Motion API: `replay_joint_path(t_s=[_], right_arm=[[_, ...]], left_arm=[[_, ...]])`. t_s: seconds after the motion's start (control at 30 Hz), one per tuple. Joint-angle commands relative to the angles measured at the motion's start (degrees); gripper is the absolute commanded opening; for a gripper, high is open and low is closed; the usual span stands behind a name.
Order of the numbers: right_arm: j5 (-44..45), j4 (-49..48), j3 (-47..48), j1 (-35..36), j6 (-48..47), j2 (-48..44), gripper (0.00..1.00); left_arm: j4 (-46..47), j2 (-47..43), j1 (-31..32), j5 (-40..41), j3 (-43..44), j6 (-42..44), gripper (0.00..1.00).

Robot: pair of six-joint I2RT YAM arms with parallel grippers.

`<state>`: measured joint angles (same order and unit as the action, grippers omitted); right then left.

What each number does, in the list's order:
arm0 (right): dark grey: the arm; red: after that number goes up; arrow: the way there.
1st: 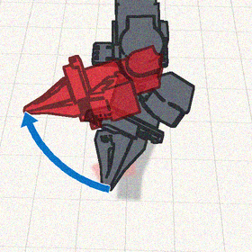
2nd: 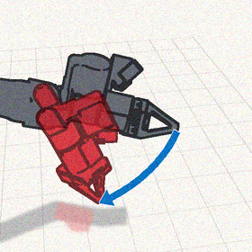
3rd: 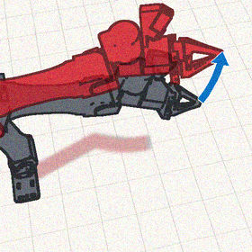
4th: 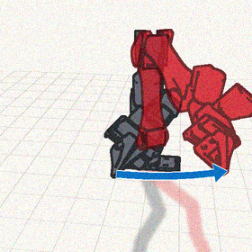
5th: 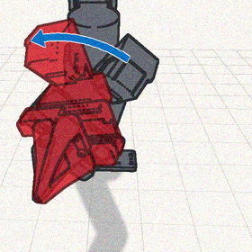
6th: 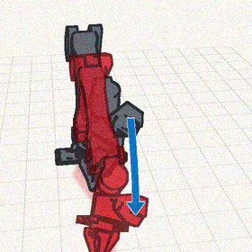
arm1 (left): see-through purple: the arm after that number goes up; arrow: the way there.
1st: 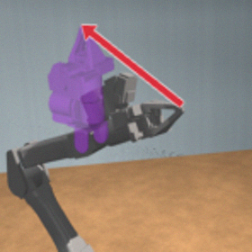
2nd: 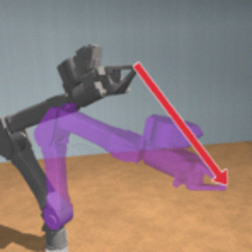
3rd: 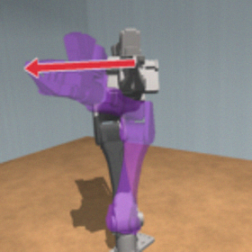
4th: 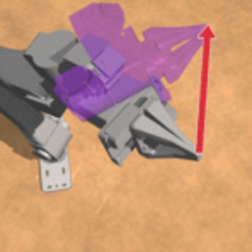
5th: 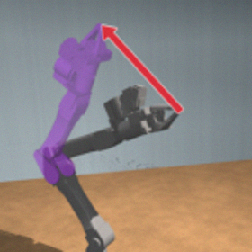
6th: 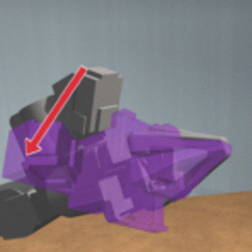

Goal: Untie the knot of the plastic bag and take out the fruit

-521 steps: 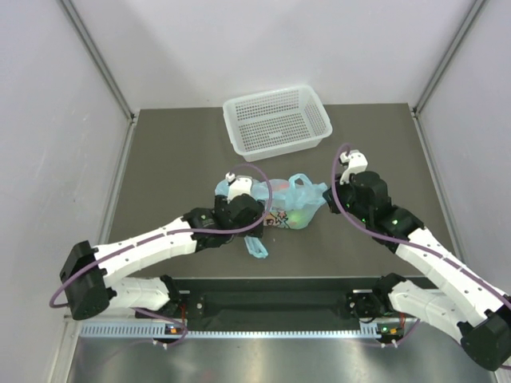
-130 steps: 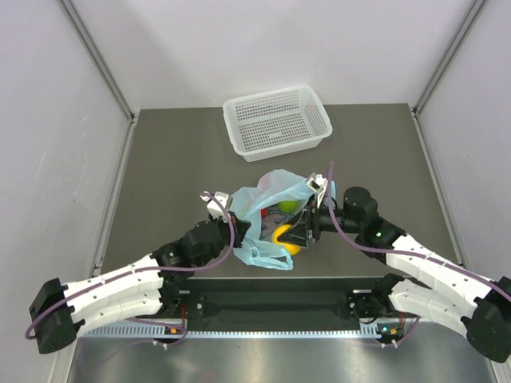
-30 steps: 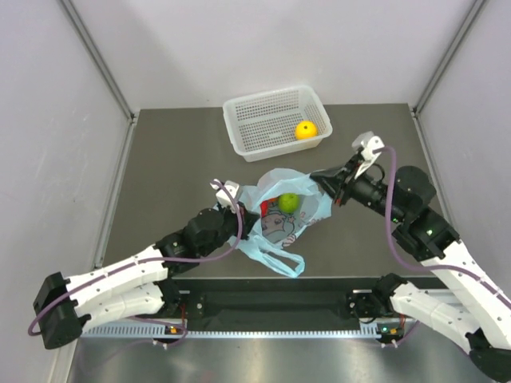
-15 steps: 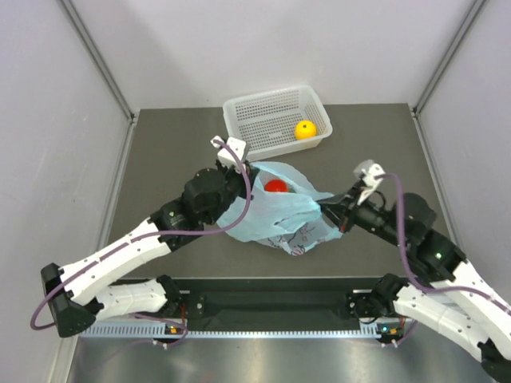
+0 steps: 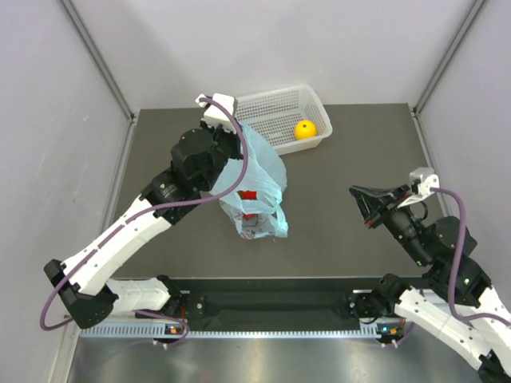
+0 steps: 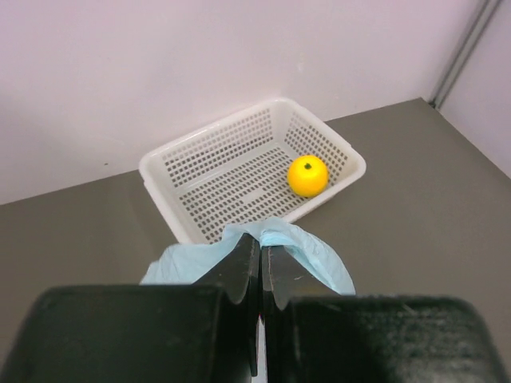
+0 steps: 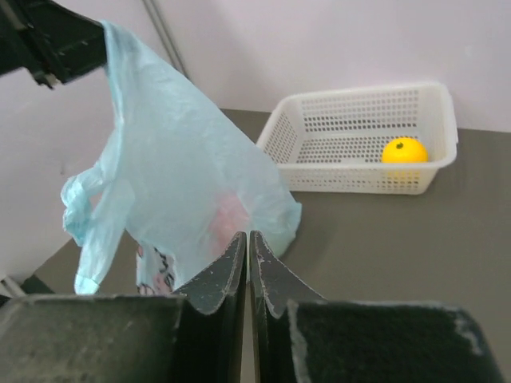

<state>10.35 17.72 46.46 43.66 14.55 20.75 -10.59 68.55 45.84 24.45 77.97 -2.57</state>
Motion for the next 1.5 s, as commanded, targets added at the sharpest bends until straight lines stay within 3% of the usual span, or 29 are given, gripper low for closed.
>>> replay_joint_path(t_s=[0.0, 0.3, 0.47, 0.7, 0.8, 0.93, 0.97, 1.0, 1.1, 1.13, 1.27, 1.4, 1.47], right_arm=[[4.59, 0.74, -1.28, 0.55, -1.10, 2.01, 0.04], [4.68, -1.98, -3.39, 0.46, -2.77, 8.51, 0.00], [3.89, -1.98, -3.74, 0.46, -2.68, 8.95, 0.00], [3.80, -1.02, -4.01, 0.55, -3.12, 9.57, 0.01], [3.89, -0.84, -4.09, 0.46, -3.12, 10.45, 0.02], [3.98, -1.45, -4.09, 0.37, -3.03, 12.02, 0.05], [3.98, -1.63, -4.09, 0.37, -2.95, 12.29, 0.06], [3.98, -1.72, -4.01, 0.29, -3.03, 12.64, 0.08], [3.71, -1.81, -3.48, 0.20, -3.03, 13.78, 0.13], [3.63, -1.81, -3.22, 0.20, -3.12, 13.96, 0.14], [3.71, -1.28, -2.95, 0.02, -3.56, 14.14, 0.24], [3.63, -1.37, -3.04, -0.15, -3.74, 14.49, 0.31], [3.01, -1.37, -3.04, -0.15, -3.65, 14.84, 0.34]], left_arm=[[4.51, -0.26, -0.14, 7.00, 1.48, 2.04, 0.00], [13.84, -1.74, -2.25, 13.18, -0.97, 4.69, 0.00], [7.62, -8.86, -1.73, -0.15, -13.77, -10.03, 0.00], [7.60, -19.05, 4.86, -7.82, -37.77, -25.46, 0.00], [10.15, -21.79, 7.67, -11.78, -41.85, -28.63, 0.00], [10.15, -22.33, 11.54, -19.85, -39.49, -26.71, 0.00], [8.50, -21.80, 12.33, -20.22, -37.22, -25.83, 0.06], [7.09, -20.67, 12.43, -20.66, -35.89, -25.30, 0.31], [1.02, -19.17, 12.43, -18.22, -30.18, -22.23, 0.77], [-0.38, -19.16, 12.43, -16.99, -28.68, -21.26, 0.99], [-7.06, -18.20, 12.43, -6.89, -19.56, -16.60, 0.99], [-15.33, -12.51, 11.90, 13.55, -11.81, -14.49, 0.99], [-19.36, -9.25, 8.50, 12.65, -6.73, -13.43, 0.99]])
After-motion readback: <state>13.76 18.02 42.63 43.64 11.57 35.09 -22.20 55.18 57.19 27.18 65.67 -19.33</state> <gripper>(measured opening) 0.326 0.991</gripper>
